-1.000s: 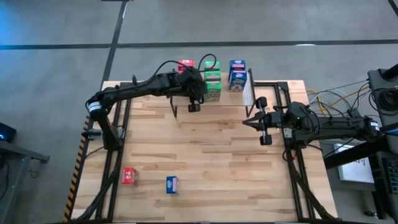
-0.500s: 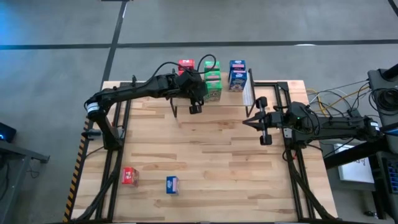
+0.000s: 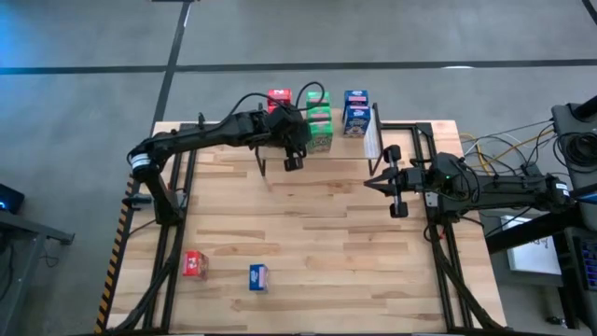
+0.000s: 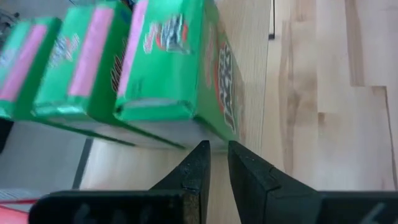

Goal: Stack cereal on shelf
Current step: Put the green cereal box on the shelf

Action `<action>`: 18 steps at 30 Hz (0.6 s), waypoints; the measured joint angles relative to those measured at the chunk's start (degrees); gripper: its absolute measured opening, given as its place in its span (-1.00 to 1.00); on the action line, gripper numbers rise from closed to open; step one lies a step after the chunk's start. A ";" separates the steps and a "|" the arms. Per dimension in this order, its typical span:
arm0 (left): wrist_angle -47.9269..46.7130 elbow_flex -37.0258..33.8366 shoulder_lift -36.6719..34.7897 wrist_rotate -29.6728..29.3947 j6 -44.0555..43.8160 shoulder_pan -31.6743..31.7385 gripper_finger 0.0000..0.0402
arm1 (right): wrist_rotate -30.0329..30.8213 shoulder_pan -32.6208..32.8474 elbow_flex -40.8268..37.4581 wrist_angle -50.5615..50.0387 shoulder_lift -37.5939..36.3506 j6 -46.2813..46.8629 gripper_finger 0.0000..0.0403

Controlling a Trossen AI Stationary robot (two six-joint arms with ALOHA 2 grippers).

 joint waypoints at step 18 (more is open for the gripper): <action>-16.19 0.22 -4.32 0.04 -27.02 -13.69 -0.80 | 0.01 0.00 0.17 -0.05 0.01 -1.01 -0.96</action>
